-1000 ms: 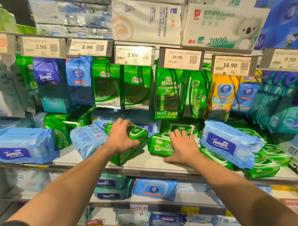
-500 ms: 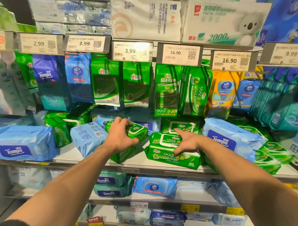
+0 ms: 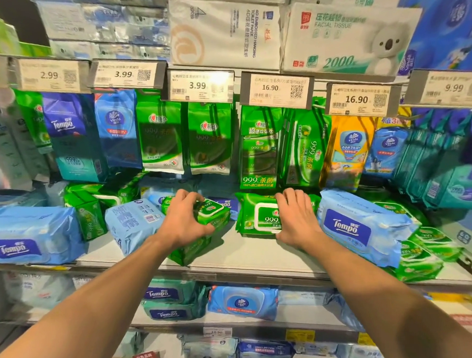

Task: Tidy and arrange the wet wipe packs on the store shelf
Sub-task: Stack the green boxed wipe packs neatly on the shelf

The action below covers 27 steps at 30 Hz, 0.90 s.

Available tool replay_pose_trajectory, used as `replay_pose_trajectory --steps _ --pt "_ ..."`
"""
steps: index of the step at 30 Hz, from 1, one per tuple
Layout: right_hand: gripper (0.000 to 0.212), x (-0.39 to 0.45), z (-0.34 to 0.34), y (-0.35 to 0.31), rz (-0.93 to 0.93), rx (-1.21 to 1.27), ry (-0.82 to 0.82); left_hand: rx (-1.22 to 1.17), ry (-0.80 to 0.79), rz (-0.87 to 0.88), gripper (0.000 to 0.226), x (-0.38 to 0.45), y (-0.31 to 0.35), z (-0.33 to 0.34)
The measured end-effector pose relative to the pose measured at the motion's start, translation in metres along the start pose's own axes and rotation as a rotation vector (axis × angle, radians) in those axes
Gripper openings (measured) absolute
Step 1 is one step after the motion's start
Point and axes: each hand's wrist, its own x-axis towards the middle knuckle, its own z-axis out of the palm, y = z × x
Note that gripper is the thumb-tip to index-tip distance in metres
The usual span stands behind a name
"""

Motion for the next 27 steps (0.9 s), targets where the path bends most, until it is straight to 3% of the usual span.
replay_pose_trajectory --steps 4,11,18,22,27 --pt "0.066 0.001 0.012 0.000 0.040 -0.010 0.068 -0.013 -0.004 -0.004 0.081 0.000 -0.003 0.000" --pt "0.073 0.003 0.036 -0.016 -0.064 0.055 0.082 -0.019 -0.004 -0.004 0.078 0.006 -0.006 0.006" --pt "0.083 0.004 0.041 0.009 0.047 -0.080 -0.039 -0.041 -0.010 -0.025 0.076 0.011 -0.010 0.007" --pt "0.090 0.010 0.043 0.020 0.207 -0.081 -0.084 -0.028 0.003 -0.027 0.075 0.011 -0.010 0.011" --pt "0.098 0.024 0.042 0.015 0.251 -0.063 -0.149 -0.015 -0.006 -0.039 0.074 0.016 -0.007 0.016"
